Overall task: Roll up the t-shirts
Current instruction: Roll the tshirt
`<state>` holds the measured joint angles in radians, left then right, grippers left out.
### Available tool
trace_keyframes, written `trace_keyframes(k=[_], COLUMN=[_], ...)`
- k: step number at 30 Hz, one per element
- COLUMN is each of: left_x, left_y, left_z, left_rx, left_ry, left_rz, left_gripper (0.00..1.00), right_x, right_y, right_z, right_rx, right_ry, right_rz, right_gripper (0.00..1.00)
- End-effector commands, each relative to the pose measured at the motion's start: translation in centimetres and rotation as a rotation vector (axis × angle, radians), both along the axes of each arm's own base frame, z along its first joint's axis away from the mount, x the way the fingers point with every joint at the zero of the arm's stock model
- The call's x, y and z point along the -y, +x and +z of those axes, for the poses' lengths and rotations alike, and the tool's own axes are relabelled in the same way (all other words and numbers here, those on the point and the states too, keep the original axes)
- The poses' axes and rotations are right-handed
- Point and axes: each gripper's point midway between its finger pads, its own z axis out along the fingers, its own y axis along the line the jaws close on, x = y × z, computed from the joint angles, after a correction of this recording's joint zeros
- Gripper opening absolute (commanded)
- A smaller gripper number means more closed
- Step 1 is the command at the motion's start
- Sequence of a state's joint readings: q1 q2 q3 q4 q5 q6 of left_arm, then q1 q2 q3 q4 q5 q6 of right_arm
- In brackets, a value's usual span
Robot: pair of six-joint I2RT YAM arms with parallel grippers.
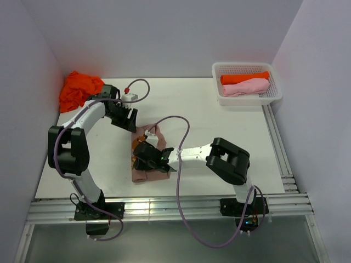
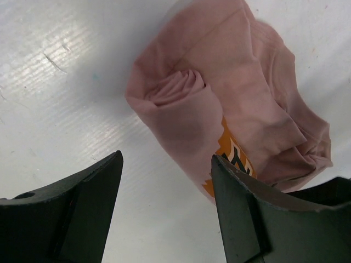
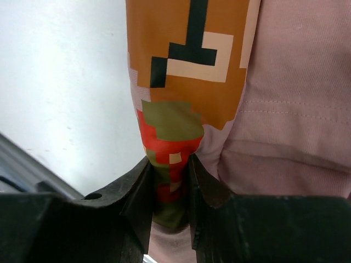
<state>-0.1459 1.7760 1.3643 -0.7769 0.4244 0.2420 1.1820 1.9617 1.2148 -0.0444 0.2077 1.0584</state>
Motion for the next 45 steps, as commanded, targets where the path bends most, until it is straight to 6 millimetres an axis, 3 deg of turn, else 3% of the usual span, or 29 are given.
trace_keyframes(k=[1,12,23,34,40,45], left_x=[0.0,0.5,1.3,3.0,3.8,4.3], left_y=[-1.1,-3.6,-3.5,-2.2,-2.0,-2.0], left_z=[1.3,-1.4,-1.3,-2.6,-3.2,-3.6], left_rx=[0.043,-0.033,-0.013,0.015,0.039,0.048], left_ry=[-0.029,-0.074,-0.099,0.032,0.091,0.122], left_rz=[-0.041,-0.053,-0.059,-0.022,-0.018,-0.021], left_gripper=[0.71,0.71,0.70,0.64,0.63,0.63], right_x=[-0.5,1.5,1.9,2.8,4.5,3.9], right_y=[0.7,0.7,0.6,1.0,1.5,2.2], right_z=[0.2,-1.7,-2.3,-2.4,-1.5,1.7], right_rx=[-0.045,-0.142,-0.176,-0.168,-0.105,-0.015], right_ry=[0.109,0.131,0.186,0.144,0.021,-0.045], right_rz=[0.000,-0.085,-0.119,-0.161,-0.214,-0.229], right_gripper=[0.24,0.36,0.35,0.39,0.48,0.52])
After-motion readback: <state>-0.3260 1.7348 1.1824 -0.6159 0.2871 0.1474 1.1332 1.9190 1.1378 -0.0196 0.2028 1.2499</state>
